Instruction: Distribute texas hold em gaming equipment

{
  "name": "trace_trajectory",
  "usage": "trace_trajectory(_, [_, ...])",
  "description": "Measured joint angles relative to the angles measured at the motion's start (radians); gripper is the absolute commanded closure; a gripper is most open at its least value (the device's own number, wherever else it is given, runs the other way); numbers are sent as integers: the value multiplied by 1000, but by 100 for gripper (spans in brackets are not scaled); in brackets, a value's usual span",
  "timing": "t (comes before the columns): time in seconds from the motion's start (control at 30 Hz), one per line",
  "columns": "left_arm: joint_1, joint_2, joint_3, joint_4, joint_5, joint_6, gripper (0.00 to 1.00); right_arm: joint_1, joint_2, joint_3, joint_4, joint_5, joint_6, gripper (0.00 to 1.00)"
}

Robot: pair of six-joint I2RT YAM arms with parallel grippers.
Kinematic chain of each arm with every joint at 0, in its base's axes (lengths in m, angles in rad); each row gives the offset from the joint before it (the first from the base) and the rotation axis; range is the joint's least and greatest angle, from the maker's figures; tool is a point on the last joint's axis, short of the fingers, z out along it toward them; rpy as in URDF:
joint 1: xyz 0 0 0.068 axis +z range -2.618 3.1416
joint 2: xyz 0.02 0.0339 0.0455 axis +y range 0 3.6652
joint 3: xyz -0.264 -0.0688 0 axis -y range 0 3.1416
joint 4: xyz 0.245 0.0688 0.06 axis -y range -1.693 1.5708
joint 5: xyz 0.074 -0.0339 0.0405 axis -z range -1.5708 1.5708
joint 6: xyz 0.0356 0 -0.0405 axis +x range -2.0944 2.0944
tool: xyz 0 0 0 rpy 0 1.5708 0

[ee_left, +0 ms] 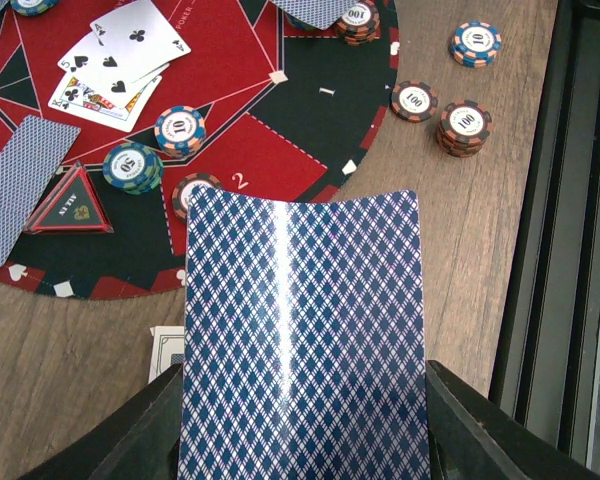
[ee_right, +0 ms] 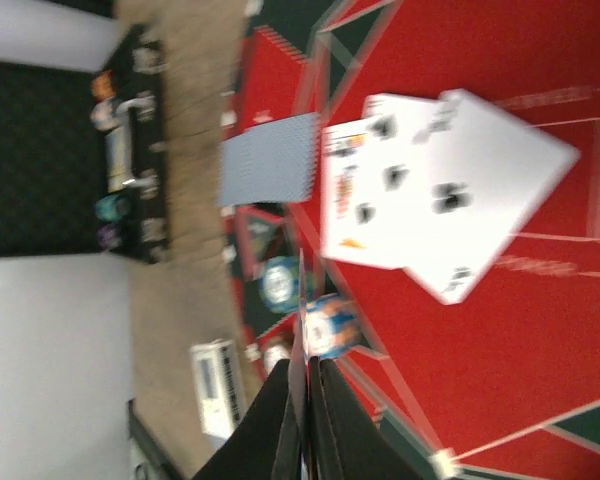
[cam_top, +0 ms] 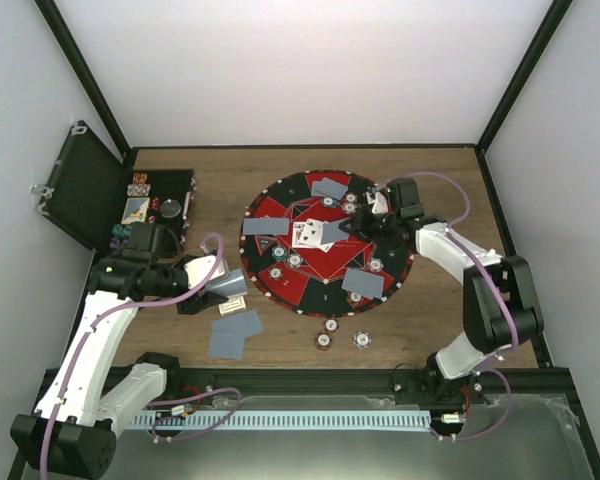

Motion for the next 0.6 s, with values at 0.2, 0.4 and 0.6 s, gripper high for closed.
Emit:
trace_trajectory(0.2, [0, 0, 0, 0, 0, 0, 95, -50, 180, 59, -69, 61, -73, 95])
trace_trajectory(0.4, [0, 0, 0, -1, -1, 0, 95, -55, 298, 149, -103, 94, -120, 93])
trace_trajectory(0.6, [0, 0, 0, -1, -2, 1, 95, -58, 337, 191, -147, 149, -161, 62])
